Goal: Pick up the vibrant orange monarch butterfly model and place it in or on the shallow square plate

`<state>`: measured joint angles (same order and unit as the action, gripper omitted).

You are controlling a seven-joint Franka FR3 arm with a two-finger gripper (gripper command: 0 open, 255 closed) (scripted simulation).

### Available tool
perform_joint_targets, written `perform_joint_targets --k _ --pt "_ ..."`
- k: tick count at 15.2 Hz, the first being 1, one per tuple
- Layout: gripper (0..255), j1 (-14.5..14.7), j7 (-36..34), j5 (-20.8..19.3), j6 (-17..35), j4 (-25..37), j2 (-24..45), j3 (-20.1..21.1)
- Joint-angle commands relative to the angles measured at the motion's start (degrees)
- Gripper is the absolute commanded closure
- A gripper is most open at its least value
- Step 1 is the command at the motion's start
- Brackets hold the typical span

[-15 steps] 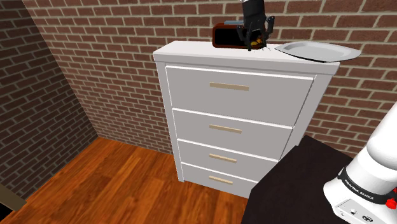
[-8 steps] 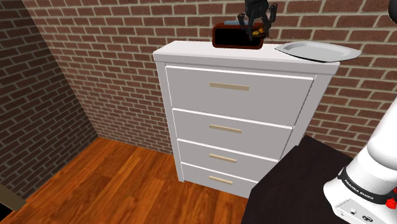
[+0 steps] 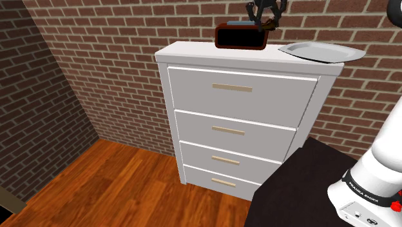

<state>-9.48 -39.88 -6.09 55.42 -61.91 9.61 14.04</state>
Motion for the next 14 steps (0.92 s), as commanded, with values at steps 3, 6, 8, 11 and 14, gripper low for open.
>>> perform_joint_targets --k 3,6,8,11,14 --pt "255 -3.5 5.1 0.9 2.8 -10.8 -8.7 -2.2" --pt "255 -5.5 9.4 0.8 4.3 -17.8 -14.5 -4.3" --pt "255 -6.6 12.2 0.4 5.1 -21.7 -17.9 -5.8" --pt "255 -8.1 16.4 -0.6 6.0 -26.6 -22.5 -8.2" --pt "255 -9.4 20.7 -2.0 6.6 -30.8 -26.5 -10.7"
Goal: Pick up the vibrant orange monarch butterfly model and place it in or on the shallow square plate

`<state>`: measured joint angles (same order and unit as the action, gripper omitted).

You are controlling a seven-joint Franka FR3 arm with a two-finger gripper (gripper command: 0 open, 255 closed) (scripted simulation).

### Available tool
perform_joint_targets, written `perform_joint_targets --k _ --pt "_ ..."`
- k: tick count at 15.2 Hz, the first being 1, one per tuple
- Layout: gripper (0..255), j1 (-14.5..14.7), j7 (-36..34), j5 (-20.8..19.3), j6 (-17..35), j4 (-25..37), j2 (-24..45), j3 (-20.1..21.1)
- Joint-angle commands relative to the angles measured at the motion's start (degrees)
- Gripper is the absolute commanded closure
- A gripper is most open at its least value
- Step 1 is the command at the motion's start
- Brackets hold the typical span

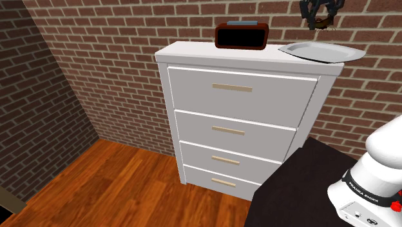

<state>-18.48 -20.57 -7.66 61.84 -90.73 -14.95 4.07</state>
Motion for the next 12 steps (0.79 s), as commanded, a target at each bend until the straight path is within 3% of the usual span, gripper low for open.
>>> perform_joint_targets --k 1,12 --pt "255 -0.6 2.3 -0.7 0.3 -2.7 -2.7 -1.3" --pt "255 -0.4 1.1 -0.2 9.1 -15.5 -6.7 -1.7"
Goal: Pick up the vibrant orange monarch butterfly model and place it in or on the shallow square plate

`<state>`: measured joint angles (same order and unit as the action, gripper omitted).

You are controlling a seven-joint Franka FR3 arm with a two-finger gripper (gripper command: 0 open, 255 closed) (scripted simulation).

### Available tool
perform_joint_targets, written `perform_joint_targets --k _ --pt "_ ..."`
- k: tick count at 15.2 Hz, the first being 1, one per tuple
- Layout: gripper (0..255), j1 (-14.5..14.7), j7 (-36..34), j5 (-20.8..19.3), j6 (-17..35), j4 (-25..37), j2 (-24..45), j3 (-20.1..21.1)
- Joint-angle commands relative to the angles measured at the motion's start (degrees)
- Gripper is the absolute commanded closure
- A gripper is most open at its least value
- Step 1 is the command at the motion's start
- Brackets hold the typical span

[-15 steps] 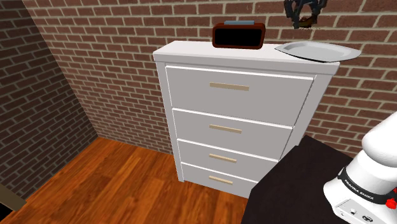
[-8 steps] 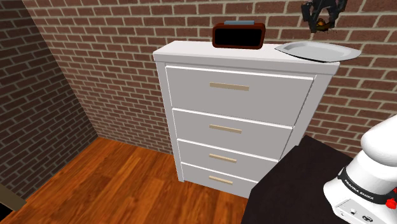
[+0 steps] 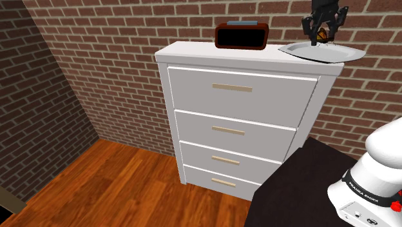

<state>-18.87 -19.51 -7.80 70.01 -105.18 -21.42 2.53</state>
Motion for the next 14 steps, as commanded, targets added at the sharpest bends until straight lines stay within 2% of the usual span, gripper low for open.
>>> perform_joint_targets --k 1,3,10,11,14 --pt "255 0.0 0.0 0.0 1.6 -2.1 -0.5 -0.2" --pt "255 0.0 -0.2 0.0 2.9 -3.7 -0.9 -0.2" --pt "255 0.0 -0.2 0.0 2.9 -3.7 -0.9 -0.2" --pt "0 0.0 -0.2 0.0 2.9 -3.7 -0.9 -0.2" --pt "0 0.0 -0.2 0.0 2.9 -3.7 -0.9 -0.2"
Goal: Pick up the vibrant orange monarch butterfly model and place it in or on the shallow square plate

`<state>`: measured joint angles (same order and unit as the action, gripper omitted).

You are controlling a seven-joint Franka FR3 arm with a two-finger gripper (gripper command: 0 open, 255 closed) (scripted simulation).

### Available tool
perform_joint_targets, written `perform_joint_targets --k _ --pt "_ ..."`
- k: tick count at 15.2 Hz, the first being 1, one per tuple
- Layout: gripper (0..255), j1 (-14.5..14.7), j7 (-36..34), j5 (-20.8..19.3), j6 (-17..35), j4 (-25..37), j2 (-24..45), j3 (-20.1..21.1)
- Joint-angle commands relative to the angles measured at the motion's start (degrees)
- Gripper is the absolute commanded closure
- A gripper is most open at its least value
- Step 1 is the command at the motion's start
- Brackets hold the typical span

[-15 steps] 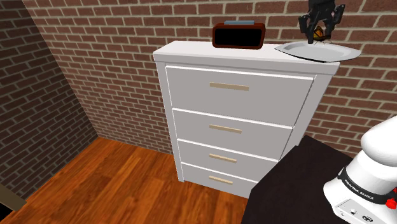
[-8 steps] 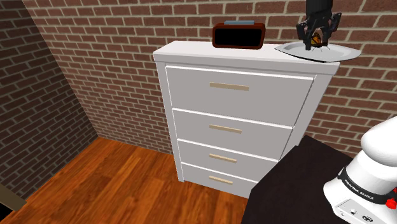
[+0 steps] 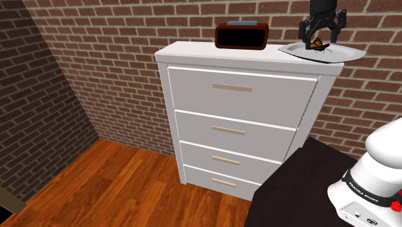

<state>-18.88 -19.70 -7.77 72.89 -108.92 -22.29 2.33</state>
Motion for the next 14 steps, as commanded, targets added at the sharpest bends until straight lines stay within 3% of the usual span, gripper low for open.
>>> perform_joint_targets --k 1,2,6,14 --pt "0 0.0 0.0 0.0 0.0 0.0 0.0 0.0" --pt "0 0.0 0.0 0.0 0.0 0.0 0.0 0.0" --pt "0 0.1 0.0 0.0 -7.1 11.9 4.9 0.8" --pt "0 0.1 0.0 0.0 -7.1 11.9 4.9 0.8"
